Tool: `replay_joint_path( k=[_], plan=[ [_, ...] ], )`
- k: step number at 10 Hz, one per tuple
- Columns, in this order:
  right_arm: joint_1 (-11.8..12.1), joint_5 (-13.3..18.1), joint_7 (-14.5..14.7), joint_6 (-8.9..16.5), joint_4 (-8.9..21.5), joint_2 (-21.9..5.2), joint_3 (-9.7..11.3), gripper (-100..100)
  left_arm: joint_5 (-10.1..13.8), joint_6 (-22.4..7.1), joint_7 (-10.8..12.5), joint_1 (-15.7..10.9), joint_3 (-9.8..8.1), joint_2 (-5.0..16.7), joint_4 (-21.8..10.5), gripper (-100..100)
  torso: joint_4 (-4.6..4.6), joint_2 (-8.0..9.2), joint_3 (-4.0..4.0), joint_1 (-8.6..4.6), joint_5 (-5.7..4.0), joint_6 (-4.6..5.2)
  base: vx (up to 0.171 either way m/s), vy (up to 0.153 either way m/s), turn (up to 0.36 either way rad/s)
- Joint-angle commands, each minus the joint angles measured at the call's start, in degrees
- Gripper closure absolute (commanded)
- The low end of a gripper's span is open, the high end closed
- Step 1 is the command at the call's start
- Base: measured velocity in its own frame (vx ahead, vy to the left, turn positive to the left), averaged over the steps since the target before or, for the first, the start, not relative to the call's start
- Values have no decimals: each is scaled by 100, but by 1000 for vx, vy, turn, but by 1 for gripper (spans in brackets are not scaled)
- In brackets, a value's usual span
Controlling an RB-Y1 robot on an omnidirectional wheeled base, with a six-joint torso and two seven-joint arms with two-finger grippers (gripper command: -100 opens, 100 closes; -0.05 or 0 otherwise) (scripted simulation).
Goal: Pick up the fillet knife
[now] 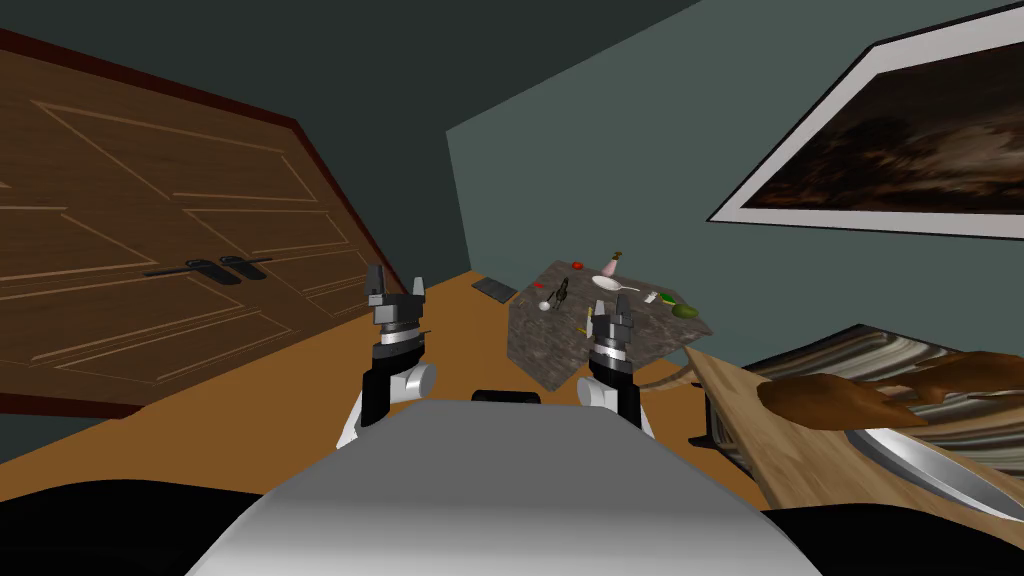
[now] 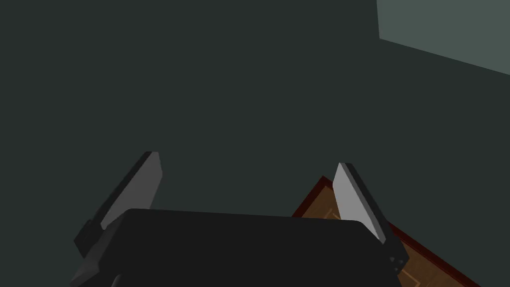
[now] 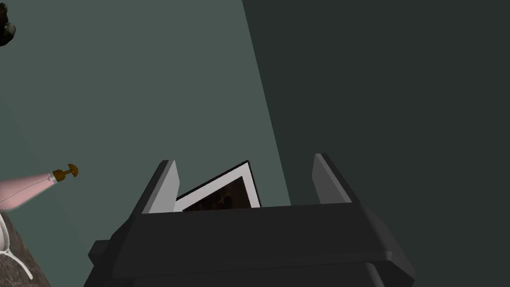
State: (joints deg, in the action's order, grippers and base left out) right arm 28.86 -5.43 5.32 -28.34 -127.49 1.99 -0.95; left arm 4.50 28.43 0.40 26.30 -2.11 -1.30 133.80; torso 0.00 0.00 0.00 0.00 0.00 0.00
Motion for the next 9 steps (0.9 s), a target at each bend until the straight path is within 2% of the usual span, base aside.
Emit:
replay_joint_path(
  k=[1, 3, 5, 9],
  plan=[
    [36, 30, 18, -9, 5, -238, 10, -100, 0, 0, 0, 0, 0, 0, 0, 0, 0, 0, 0, 0, 0, 0, -44, 36, -11],
    [121, 98, 63, -26, 27, -584, 20, -100, 0, 0, 0, -1, 1, -1, 0, 0, 6, 29, 16, 21, 4, 0, -100, 91, -18],
    [246, 201, 134, -42, 80, -937, 16, -100, 0, 0, 0, -1, 1, -1, 0, 0, 10, 44, 26, 50, 11, 0, -115, 148, -9],
    [587, 485, 348, -56, 344, -1632, -55, -100, 0, 0, 0, -1, 2, -1, 0, 0, 10, 41, 24, 58, 13, 0, -107, 149, 31]
  ],
)
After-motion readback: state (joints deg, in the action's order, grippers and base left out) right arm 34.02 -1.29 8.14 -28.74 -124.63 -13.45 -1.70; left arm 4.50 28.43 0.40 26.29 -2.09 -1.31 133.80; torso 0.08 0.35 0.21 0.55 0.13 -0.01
